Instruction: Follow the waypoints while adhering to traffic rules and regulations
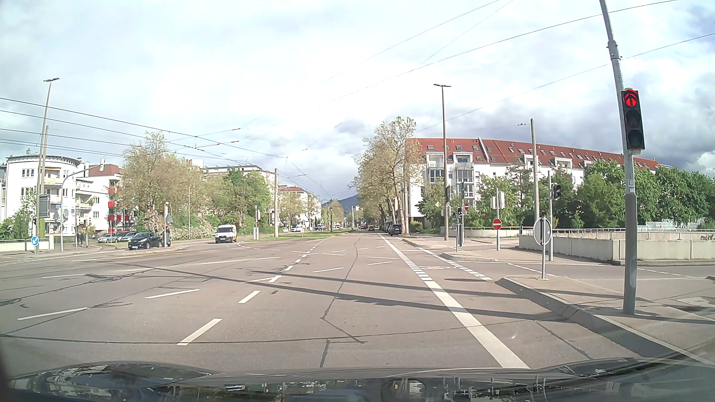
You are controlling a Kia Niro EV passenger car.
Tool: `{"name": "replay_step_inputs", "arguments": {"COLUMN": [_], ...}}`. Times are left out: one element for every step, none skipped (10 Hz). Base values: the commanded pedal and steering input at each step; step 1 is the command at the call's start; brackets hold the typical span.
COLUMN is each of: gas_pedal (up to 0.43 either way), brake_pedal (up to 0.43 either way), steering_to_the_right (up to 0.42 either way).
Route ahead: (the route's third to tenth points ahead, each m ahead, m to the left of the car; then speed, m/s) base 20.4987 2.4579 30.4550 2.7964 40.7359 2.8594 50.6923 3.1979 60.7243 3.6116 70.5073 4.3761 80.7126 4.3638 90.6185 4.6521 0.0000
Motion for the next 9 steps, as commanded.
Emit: {"name": "replay_step_inputs", "arguments": {"gas_pedal": [0.000,0.000,0.000,0.000,0.000,0.000,0.000,0.000,0.000], "brake_pedal": [0.152,0.152,0.146,0.152,0.152,0.152,0.152,0.152,0.152], "steering_to_the_right": [-0.015,-0.015,-0.015,-0.015,-0.015,-0.015,-0.015,-0.015,-0.015]}}
